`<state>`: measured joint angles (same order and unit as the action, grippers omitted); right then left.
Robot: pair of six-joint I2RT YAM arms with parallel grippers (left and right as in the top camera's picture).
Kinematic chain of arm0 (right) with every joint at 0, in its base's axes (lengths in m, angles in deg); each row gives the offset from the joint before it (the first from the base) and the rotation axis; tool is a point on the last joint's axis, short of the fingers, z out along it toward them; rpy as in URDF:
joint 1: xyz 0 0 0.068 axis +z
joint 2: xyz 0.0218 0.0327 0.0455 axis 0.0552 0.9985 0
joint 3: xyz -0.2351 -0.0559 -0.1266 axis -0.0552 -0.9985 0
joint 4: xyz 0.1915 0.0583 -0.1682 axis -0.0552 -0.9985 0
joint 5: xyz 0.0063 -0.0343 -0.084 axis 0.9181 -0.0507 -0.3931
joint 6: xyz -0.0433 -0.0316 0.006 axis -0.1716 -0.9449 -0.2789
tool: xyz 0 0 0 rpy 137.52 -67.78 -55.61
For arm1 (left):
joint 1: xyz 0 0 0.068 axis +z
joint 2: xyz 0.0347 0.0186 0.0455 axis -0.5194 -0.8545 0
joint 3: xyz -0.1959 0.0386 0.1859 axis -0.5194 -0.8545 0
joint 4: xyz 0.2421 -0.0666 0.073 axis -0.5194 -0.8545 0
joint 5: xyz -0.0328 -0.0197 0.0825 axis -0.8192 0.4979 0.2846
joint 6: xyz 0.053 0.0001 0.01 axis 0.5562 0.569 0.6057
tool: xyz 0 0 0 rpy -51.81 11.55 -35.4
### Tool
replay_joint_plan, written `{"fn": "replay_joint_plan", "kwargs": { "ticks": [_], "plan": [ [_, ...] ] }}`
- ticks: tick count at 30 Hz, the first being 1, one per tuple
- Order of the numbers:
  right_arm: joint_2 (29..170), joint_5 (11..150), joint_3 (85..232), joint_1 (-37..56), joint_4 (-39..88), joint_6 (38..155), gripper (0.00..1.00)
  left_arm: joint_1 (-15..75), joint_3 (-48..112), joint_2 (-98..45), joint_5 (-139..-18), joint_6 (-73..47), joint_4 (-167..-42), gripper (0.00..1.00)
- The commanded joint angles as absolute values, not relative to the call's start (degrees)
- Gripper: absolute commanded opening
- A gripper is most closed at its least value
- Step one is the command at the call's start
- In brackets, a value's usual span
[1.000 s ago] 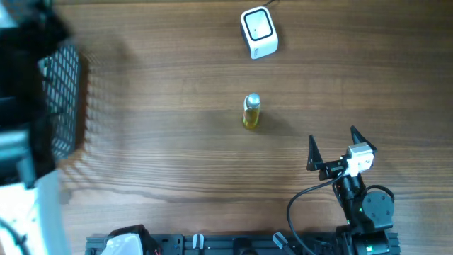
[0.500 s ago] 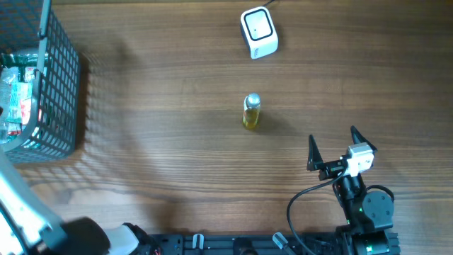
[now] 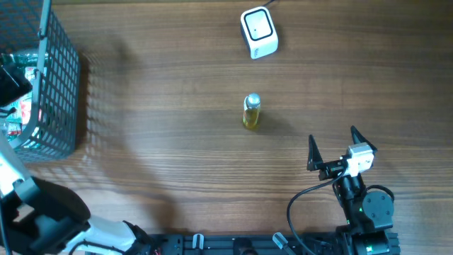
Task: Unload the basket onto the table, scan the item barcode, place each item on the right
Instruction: 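Move the left gripper back into the basket toward the Kleenex pack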
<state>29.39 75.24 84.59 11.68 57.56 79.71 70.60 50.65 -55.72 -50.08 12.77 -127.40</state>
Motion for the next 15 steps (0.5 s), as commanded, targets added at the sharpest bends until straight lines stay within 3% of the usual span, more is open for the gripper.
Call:
{"fn": "replay_joint_plan", "kwargs": {
  "ticks": [1, 15],
  "plan": [
    [29.19, 74.74, 84.52, 11.44, 57.72, 79.82, 1.0, 70.8, 50.65, -58.93, -51.85, 15.2, -128.63, 1.0],
    [29.19, 74.72, 84.52, 11.44, 57.72, 79.82, 1.0, 70.8, 50.65, -66.63, -53.6, 15.2, -129.61, 1.0]
  ]
}}
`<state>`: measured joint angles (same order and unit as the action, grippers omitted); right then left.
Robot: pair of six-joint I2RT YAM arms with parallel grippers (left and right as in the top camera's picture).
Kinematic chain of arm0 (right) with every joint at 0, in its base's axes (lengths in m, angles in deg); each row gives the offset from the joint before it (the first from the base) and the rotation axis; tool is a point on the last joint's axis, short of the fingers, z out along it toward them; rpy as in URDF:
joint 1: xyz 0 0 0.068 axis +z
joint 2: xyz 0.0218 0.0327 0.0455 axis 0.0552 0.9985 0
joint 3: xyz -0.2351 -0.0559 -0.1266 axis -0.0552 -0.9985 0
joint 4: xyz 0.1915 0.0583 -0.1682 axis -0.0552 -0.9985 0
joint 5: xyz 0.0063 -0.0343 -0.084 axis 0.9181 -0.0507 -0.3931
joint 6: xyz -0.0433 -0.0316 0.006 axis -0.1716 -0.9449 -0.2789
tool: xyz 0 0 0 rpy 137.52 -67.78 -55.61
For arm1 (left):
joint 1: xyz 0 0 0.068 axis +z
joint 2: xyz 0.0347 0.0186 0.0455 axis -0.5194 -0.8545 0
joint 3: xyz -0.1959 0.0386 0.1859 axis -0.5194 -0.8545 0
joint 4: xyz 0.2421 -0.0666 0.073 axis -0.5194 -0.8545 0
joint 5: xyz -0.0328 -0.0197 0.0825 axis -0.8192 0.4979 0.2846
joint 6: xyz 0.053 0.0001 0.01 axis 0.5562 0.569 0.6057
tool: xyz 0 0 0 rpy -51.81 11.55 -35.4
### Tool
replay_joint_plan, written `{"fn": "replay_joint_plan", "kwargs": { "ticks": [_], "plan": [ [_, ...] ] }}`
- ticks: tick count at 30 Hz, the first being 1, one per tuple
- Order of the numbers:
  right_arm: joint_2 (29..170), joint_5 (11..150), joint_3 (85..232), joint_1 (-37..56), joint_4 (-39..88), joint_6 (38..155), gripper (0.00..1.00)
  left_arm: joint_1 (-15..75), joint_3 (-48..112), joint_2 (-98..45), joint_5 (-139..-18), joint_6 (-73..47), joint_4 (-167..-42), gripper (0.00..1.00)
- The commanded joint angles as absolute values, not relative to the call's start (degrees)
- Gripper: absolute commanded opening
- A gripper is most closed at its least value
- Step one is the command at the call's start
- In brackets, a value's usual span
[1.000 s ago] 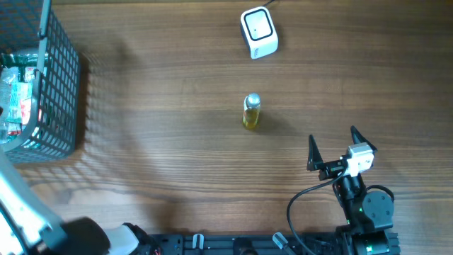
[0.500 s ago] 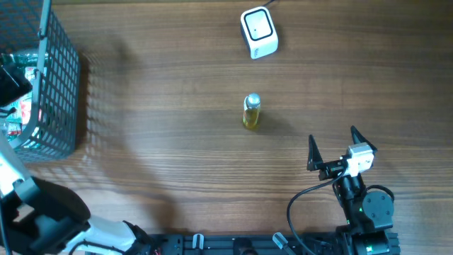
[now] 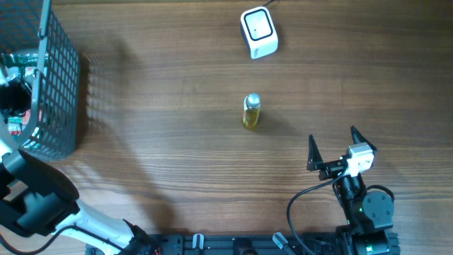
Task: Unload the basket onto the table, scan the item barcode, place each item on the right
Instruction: 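Move the left gripper back into the basket toward the Kleenex pack, then grasp the orange Kleenex tissue pack with the left gripper and lift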
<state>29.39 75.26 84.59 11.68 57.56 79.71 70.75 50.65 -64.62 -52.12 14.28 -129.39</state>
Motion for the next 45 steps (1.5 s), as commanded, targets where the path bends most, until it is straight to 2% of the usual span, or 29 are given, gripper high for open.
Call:
{"fn": "replay_joint_plan", "kwargs": {
  "ticks": [1, 10, 12, 15, 20, 22, 27, 33, 45],
  "plan": [
    [29.19, 74.74, 84.52, 11.44, 57.72, 79.82, 1.0, 70.8, 50.65, -67.07, -53.6, 15.2, -129.67, 1.0],
    [29.19, 74.72, 84.52, 11.44, 57.72, 79.82, 1.0, 70.8, 50.11, -70.17, -54.45, 15.18, -130.16, 0.99],
    [29.19, 74.72, 84.52, 11.44, 57.72, 79.8, 1.0, 70.8, 49.56, -70.32, -54.45, 15.2, -129.78, 0.96],
    [29.19, 74.72, 84.52, 11.44, 57.72, 79.8, 1.0, 70.8, 48.12, -70.37, -54.45, 15.18, -128.67, 0.86],
    [29.19, 74.72, 84.52, 11.44, 57.72, 79.82, 1.0, 70.8, 45.71, -70.37, -54.45, 14.98, -126.88, 0.85],
    [29.19, 74.72, 84.52, 11.44, 57.72, 79.82, 1.0, 70.8, 45.71, -70.37, -54.45, 14.96, -126.72, 0.8],
    [29.19, 74.72, 84.52, 11.44, 57.72, 79.82, 1.0, 70.8, 45.71, -70.3, -54.45, 14.98, -126.11, 0.58],
    [29.19, 74.72, 84.52, 11.44, 57.72, 79.82, 1.0, 70.95, 46.65, -68.05, -54.43, 14.98, -125.26, 0.49],
    [29.19, 74.72, 84.52, 11.44, 57.72, 79.8, 1.0, 70.95, 55.24, -52.14, -54.43, 12.55, -119.07, 0.49]
  ]
}}
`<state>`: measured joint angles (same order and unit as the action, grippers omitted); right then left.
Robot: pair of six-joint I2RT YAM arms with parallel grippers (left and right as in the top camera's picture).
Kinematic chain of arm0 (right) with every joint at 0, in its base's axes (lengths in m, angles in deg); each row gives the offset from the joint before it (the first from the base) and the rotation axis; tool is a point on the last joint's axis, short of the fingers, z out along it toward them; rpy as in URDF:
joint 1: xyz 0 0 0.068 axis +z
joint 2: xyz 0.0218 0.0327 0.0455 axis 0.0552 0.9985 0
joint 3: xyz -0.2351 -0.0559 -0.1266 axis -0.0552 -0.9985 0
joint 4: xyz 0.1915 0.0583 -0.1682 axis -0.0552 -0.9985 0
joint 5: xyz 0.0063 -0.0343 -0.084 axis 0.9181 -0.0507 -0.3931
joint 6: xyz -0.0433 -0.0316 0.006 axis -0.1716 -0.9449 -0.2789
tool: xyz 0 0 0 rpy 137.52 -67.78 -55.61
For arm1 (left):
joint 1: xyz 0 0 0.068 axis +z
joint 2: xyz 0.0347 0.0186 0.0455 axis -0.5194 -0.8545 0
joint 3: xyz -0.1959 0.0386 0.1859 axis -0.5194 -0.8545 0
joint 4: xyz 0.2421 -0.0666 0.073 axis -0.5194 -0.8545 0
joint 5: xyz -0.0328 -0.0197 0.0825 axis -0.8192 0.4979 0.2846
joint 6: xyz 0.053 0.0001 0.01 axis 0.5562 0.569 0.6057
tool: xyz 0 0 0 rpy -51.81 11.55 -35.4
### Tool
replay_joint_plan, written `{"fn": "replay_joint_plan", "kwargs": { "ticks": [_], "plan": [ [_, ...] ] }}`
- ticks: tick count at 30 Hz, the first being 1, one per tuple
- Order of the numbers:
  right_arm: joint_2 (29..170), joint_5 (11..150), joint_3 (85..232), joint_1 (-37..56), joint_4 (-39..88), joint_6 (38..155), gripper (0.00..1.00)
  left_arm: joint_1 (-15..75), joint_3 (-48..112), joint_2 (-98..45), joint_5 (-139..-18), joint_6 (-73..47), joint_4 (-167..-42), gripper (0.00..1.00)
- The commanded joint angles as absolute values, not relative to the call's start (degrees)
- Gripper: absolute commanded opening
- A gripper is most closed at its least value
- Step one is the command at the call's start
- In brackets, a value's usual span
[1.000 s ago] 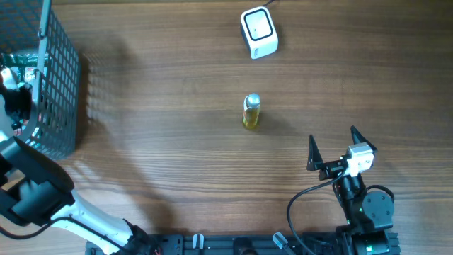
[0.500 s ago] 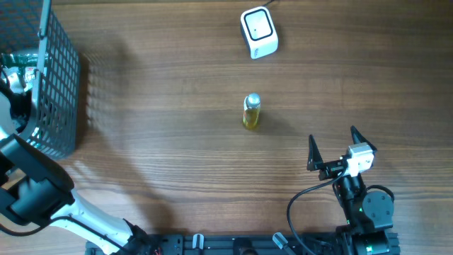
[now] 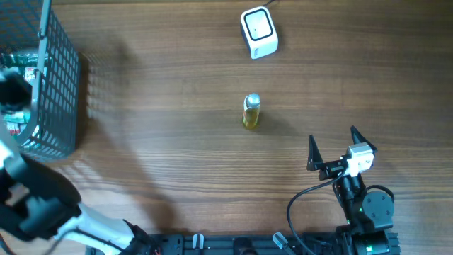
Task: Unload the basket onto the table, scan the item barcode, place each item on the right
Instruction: 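Grasp the orange Kleenex tissue pack with the left gripper and lift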
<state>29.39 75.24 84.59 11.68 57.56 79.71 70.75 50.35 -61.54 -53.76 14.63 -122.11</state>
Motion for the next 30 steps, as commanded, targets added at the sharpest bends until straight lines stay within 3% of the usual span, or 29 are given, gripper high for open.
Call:
{"fn": "replay_joint_plan", "kwargs": {
  "ticks": [1, 14, 30],
  "plan": [
    [29.19, 74.72, 84.52, 11.44, 57.72, 79.8, 1.0, 70.95, 55.55, -50.17, -54.45, 11.35, -117.65, 0.49],
    [29.19, 74.72, 84.52, 11.44, 57.72, 79.82, 1.0, 67.56, 55.7, -26.28, -64.25, -0.78, -113.11, 0.47],
    [29.19, 74.74, 84.52, 11.44, 57.72, 79.8, 1.0, 46.3, 55.68, -22.24, -64.27, -1.83, -132.12, 0.45]
  ]
}}
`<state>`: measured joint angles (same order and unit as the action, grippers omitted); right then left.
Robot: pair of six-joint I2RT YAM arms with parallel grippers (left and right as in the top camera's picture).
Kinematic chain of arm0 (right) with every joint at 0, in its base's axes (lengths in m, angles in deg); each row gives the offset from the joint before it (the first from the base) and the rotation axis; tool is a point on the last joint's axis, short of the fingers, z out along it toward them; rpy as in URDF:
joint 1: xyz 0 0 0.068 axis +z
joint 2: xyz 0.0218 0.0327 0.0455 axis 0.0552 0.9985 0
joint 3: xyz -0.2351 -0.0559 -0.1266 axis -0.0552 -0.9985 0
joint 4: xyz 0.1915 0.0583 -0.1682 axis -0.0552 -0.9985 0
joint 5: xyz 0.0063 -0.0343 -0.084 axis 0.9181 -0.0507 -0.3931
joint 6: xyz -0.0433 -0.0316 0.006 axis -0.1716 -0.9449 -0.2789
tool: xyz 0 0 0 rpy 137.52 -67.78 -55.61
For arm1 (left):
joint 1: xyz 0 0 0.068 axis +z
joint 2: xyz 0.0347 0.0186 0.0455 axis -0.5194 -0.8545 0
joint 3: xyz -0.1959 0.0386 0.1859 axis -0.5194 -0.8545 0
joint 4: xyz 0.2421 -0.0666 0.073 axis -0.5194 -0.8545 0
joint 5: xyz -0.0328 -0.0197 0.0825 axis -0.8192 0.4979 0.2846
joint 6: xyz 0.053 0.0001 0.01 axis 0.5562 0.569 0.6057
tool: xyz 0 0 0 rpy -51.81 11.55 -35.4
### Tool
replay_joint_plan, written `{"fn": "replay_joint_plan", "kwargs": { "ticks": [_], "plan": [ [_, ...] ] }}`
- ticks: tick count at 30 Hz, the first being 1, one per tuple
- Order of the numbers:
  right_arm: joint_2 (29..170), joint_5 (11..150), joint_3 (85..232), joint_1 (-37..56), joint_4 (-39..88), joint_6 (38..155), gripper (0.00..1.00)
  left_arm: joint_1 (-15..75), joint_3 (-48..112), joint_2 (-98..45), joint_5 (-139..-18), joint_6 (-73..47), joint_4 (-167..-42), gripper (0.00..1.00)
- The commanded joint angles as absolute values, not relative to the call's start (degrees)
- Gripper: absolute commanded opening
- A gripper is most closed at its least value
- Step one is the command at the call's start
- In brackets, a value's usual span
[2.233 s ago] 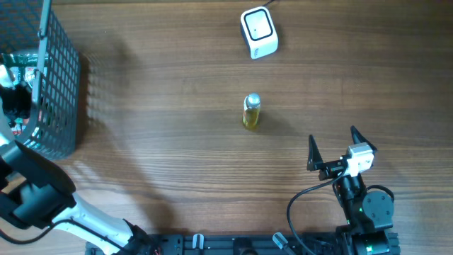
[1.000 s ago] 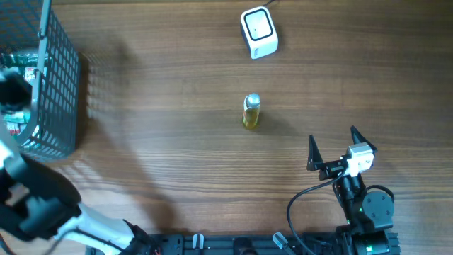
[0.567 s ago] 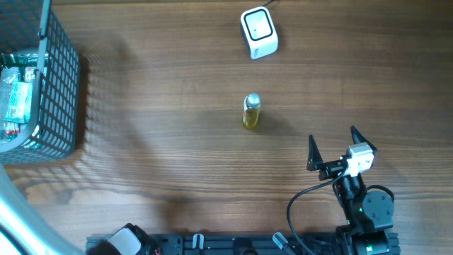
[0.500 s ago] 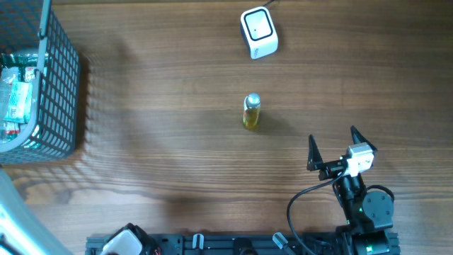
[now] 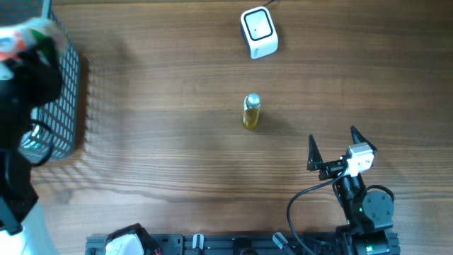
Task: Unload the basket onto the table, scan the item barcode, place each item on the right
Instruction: 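Grasp the orange Kleenex tissue pack with the left gripper and lift, then carry the Kleenex pack and place it left of the Vim bottle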
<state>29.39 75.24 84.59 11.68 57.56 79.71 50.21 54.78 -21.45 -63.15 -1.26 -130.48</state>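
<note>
The white barcode scanner (image 5: 258, 32) sits at the far middle of the table. My left arm is raised near the camera at the far left, large and blurred. At its tip is a pale item with red and green marks (image 5: 28, 32), above the wire basket (image 5: 64, 106). The left gripper (image 5: 32, 46) appears shut on that item, though its fingers are lost in the blur. My right gripper (image 5: 332, 136) rests open at the near right with nothing between its fingers.
A small bottle of yellow liquid with a silver cap (image 5: 251, 112) stands on the wooden table between the scanner and the right gripper. The dark wire basket occupies the left edge, partly covered by the left arm.
My left arm was low in the basket and now is raised above it, with a pale item at its tip. The right arm, bottle and scanner are unchanged.
My left gripper was down inside the basket among packets at all three earlier moments, shifting slightly between them. Now it is up above the basket rim with a pale red-and-green item. The right gripper stayed open at the near right throughout.
</note>
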Motion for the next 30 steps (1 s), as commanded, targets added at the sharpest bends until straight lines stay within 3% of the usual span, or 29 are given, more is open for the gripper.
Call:
{"fn": "replay_joint_plan", "kwargs": {
  "ticks": [1, 16, 30],
  "plan": [
    [29.19, 74.72, 84.52, 11.44, 57.72, 79.8, 1.0, 44.99, 55.66, -22.67, -64.27, -1.83, -133.26, 0.45],
    [29.19, 74.74, 84.52, 11.44, 57.72, 79.8, 1.0, 27.17, 55.57, -33.49, -63.85, -1.85, -142.55, 0.45],
    [29.19, 74.74, 84.52, 11.44, 57.72, 79.82, 1.0, 12.55, 52.31, -46.19, -48.07, -9.61, -143.47, 0.45]
  ]
}}
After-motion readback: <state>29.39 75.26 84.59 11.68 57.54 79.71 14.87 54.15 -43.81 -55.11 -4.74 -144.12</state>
